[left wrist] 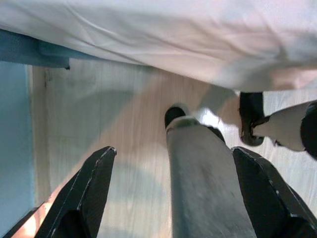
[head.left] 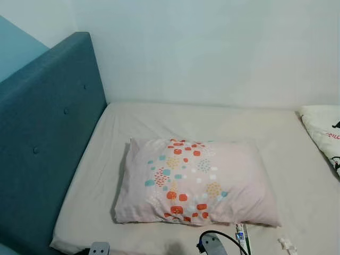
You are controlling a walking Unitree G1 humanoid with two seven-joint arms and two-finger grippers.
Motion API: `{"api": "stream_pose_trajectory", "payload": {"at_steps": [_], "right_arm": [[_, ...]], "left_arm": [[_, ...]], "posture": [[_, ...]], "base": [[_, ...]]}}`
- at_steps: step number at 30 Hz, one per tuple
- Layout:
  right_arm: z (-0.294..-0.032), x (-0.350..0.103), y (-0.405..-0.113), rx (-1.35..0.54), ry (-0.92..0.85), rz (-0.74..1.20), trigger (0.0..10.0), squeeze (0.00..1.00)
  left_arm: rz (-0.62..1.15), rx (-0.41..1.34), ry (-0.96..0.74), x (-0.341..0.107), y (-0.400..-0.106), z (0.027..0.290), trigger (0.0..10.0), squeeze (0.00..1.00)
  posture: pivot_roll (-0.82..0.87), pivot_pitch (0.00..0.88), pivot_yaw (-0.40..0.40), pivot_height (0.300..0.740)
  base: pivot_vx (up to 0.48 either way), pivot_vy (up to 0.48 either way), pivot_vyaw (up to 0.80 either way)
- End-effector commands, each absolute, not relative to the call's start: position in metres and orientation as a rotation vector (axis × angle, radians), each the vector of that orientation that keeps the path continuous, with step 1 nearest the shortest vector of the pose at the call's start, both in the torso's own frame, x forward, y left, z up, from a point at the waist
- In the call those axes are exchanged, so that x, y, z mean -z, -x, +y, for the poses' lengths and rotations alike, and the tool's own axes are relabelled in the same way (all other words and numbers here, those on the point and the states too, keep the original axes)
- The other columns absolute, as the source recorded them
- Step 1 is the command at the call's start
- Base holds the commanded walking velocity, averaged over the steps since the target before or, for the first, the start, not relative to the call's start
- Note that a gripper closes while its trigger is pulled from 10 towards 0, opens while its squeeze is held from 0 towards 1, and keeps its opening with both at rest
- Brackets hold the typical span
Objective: Clean up the room
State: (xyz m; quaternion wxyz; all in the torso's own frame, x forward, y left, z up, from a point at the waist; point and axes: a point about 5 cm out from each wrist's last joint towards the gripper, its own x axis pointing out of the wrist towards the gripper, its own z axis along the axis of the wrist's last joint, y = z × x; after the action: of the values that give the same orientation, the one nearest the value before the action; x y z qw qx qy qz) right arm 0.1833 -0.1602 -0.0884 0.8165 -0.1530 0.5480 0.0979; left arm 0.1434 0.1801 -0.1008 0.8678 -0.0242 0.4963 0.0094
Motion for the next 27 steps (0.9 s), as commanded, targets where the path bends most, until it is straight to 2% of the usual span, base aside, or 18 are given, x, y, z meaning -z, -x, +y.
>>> {"api": "stream_pose_trajectory", "payload": {"at_steps": [1,8,17,20,23,24,27], "right_arm": [[-0.163,0.091,-0.176,-0.197,0.312,1.202,10.0,0.00],[-0.163,0.092,-0.176,-0.184,0.299,1.193,10.0,0.00],[-0.163,0.091,-0.176,-0.185,0.299,1.185,10.0,0.00],[-0.163,0.092,-0.176,-0.186,0.300,1.185,10.0,0.00],[-0.163,0.092,-0.176,-0.187,0.300,1.184,10.0,0.00],[-0.163,0.092,-0.176,-0.187,0.300,1.184,10.0,0.00],[-0.162,0.092,-0.176,-0.185,0.295,1.181,10.0,0.00]], "left_arm": [[1.026,-0.027,0.072,0.100,-0.146,0.179,10.0,0.00],[0.984,-0.074,0.152,0.099,-0.147,0.178,10.0,0.00],[0.869,-0.123,0.290,0.094,-0.152,0.177,10.0,0.00],[0.672,-0.153,0.334,0.062,-0.210,0.203,10.0,0.00],[0.519,-0.150,0.371,0.028,-0.255,0.219,10.0,0.00],[0.519,-0.150,0.371,0.028,-0.255,0.219,10.0,0.00],[0.388,-0.167,0.399,0.000,-0.284,0.226,10.0,0.00]], "posture": [[-0.06,0.042,-0.010,0.740],[-0.06,0.043,-0.009,0.740],[-0.06,0.045,-0.011,0.740],[-0.06,0.046,-0.012,0.740],[-0.06,0.047,-0.011,0.740],[-0.06,0.047,-0.011,0.740],[-0.06,0.049,-0.009,0.740]], "base": [[0.000,0.000,-0.76],[0.000,0.000,-0.75],[0.000,0.000,0.00],[0.000,0.000,0.00],[0.000,0.000,0.00],[0.000,0.000,0.00],[0.000,0.000,0.00]]}}
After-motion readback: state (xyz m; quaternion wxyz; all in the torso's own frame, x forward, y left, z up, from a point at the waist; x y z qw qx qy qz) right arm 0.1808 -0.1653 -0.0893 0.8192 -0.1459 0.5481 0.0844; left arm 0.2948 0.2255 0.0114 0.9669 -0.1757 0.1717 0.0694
